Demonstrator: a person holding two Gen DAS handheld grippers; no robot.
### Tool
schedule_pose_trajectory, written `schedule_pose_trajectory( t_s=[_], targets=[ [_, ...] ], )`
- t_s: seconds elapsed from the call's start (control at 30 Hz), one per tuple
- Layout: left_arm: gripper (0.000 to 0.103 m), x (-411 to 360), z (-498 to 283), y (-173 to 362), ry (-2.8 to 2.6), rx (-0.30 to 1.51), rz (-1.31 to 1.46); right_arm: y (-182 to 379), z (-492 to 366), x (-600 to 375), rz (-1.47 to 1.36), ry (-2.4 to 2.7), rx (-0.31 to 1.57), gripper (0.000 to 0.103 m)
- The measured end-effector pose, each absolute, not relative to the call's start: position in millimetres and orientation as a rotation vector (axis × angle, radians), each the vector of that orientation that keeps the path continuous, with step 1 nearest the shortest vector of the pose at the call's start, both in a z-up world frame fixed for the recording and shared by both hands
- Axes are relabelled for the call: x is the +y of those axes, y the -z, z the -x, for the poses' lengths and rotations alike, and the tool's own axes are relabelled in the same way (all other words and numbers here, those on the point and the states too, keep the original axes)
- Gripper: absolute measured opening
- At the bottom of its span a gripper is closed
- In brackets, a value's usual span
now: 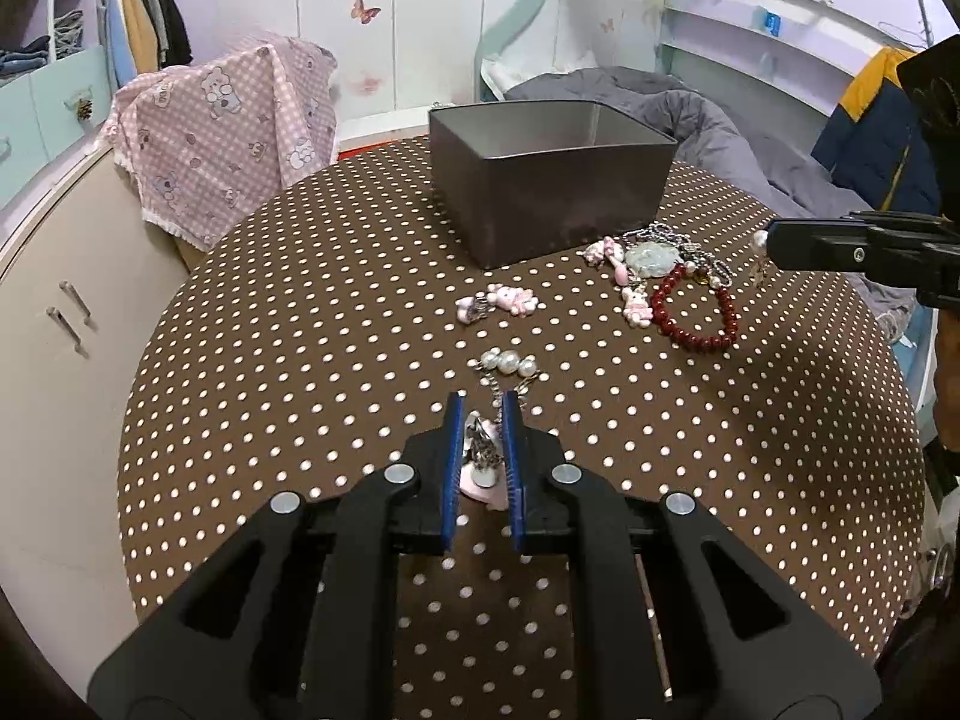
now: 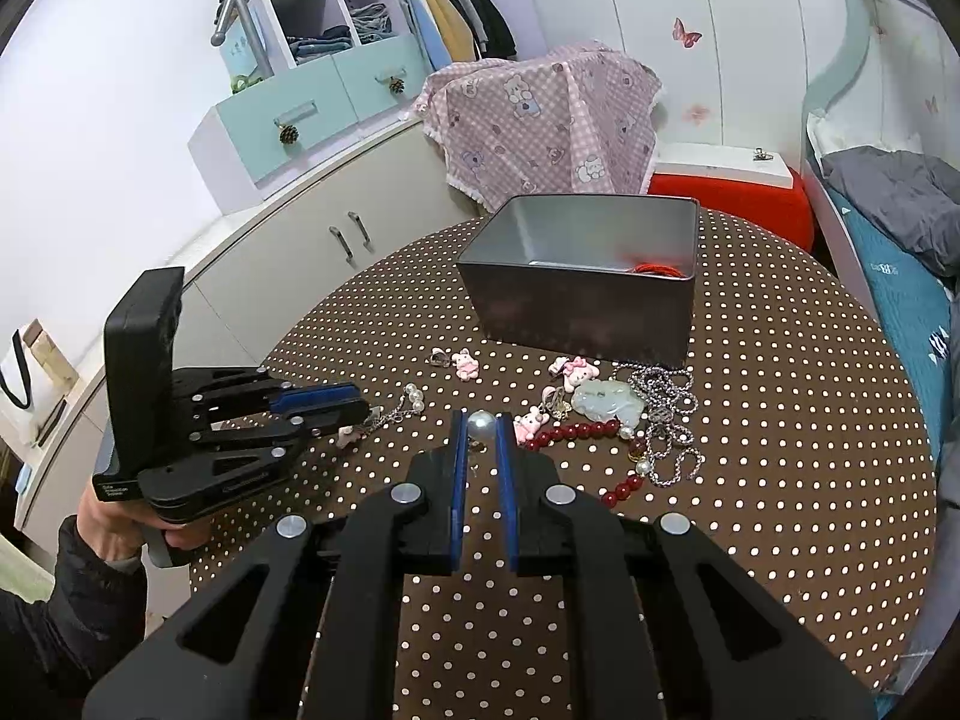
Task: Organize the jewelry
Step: 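Grasp the pink charm keychain with pearls using the left gripper, then carry the keychain to the metal box and release it with the left gripper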
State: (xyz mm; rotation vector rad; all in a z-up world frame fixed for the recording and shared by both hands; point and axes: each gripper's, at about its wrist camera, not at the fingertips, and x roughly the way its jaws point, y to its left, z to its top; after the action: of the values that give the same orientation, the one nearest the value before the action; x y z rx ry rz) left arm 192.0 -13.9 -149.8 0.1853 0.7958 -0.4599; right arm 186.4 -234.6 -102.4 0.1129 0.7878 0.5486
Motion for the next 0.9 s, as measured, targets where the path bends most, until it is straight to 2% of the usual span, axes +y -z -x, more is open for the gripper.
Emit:
schedule_pose_trajectory(
  t_s=[0.1, 0.17, 0.2, 0.23, 0.4, 0.47, 0.5, 0.6, 0.77, 0.9],
  targets=[
    [0.016, -13, -194, 152, 0.451, 0.806, -0.193, 103, -186, -234, -0.11, -0.551, 0.789, 0.008],
    [0.05, -12, -193, 153, 0.441, 0.807, -0.211, 104, -185, -234, -0.11, -0.551, 0.791, 0.008],
    [0.076, -9, -194, 154, 0.426, 0.796, -0.222, 105, -185, -234, -0.11, -0.549, 0.792, 0.008],
    [0.077, -9, -191, 152, 0.422, 0.781, -0.23, 105, -186, -235, -0.111, -0.549, 0.792, 0.008],
    [0.076, -10, -192, 158, 0.429, 0.809, -0.233, 108, -186, -235, -0.115, -0.548, 0.795, 0.008],
    [0.057, -12, -193, 162, 0.445, 0.831, -0.238, 108, -185, -235, -0.116, -0.55, 0.796, 0.008],
    [0.04, -11, -195, 164, 0.461, 0.842, -0.232, 108, -185, -235, -0.116, -0.549, 0.796, 0.008],
    [0.023, -6, -197, 162, 0.472, 0.849, -0.198, 110, -184, -236, -0.117, -0.548, 0.799, 0.008],
    [0.023, 0, -186, 151, 0.504, 0.827, -0.169, 110, -184, -236, -0.116, -0.549, 0.797, 0.008],
    [0.023, 2, -171, 115, 0.587, 0.759, -0.11, 104, -183, -235, -0.114, -0.551, 0.783, 0.008]
  ],
)
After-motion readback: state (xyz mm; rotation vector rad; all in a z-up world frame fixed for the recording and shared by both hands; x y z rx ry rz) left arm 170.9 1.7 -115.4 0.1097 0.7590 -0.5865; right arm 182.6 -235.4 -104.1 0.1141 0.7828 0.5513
